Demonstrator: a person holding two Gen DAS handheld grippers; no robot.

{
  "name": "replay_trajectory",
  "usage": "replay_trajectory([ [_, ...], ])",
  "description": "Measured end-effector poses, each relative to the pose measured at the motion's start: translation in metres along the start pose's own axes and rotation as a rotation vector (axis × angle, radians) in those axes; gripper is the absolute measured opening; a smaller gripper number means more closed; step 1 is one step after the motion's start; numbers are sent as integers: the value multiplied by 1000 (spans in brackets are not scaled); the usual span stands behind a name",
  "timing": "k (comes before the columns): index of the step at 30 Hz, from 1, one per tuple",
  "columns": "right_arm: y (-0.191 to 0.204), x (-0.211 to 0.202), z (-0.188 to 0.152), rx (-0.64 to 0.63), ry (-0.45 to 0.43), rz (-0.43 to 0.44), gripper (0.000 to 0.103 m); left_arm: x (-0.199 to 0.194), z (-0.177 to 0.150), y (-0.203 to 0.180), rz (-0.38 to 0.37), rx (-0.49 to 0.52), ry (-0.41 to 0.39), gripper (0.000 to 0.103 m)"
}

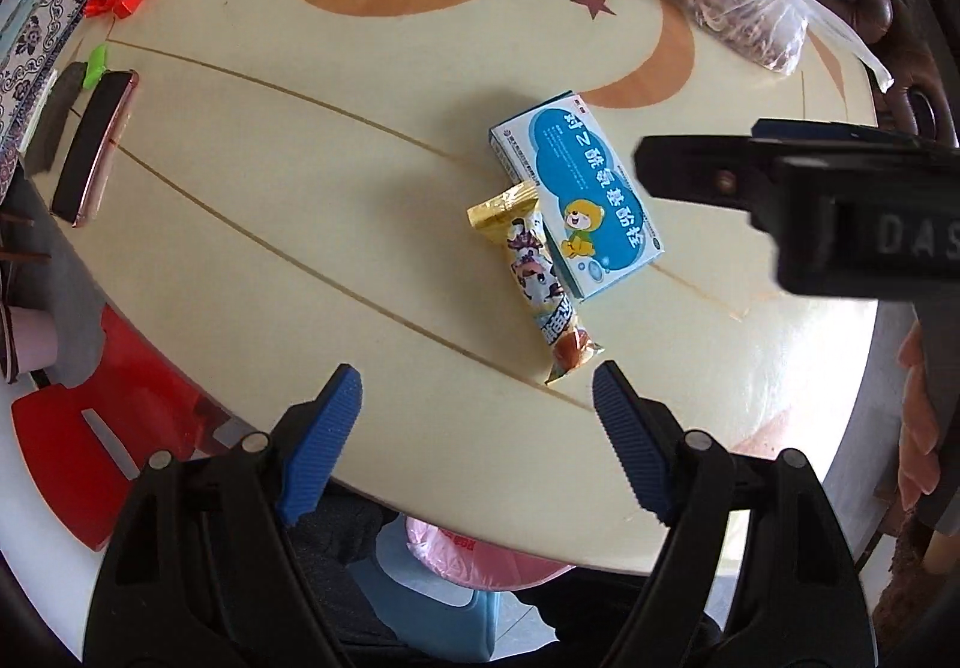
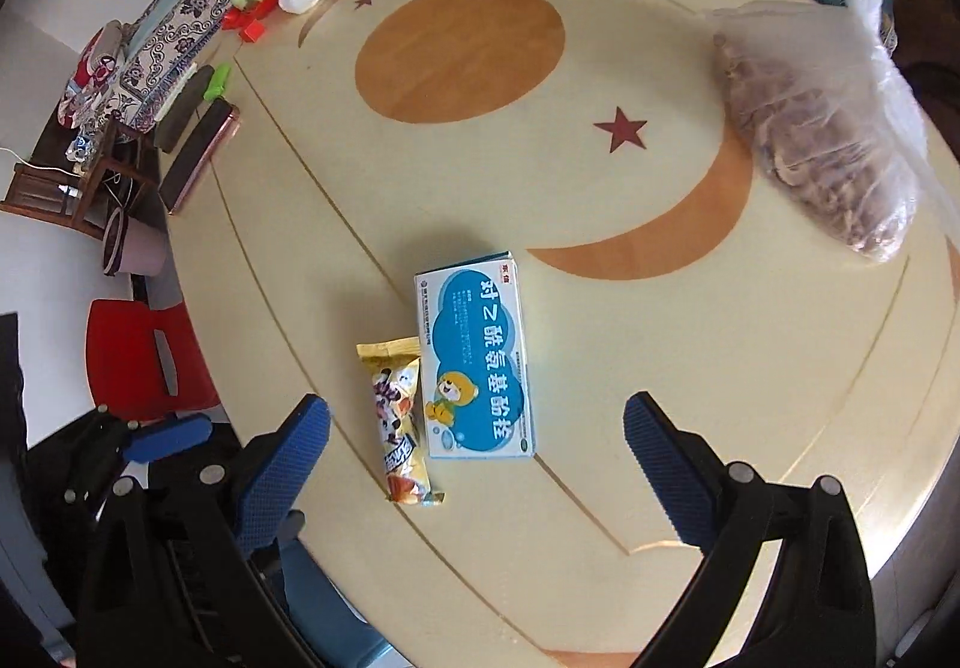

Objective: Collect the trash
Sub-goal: 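Grasp the yellow snack bar with the left gripper while the right gripper grasps the blue medicine box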

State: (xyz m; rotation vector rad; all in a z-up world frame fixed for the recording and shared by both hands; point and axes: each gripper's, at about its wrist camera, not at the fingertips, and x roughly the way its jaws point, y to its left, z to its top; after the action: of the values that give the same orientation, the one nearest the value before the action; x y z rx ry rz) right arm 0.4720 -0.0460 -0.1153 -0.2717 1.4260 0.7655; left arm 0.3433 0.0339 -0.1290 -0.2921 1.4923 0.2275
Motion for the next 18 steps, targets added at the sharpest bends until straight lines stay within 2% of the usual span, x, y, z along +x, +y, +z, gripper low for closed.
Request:
replay_trajectory([
  [8,12,57,23,-42,106,-23,96,38,5,-6,9,-65,40,78],
  [15,18,95,27,-54,166,-92,96,63,7,3,27,-107,67,78],
  [18,19,106,27,-53,175,-102,97,69,10,11,3,-143,70,78],
])
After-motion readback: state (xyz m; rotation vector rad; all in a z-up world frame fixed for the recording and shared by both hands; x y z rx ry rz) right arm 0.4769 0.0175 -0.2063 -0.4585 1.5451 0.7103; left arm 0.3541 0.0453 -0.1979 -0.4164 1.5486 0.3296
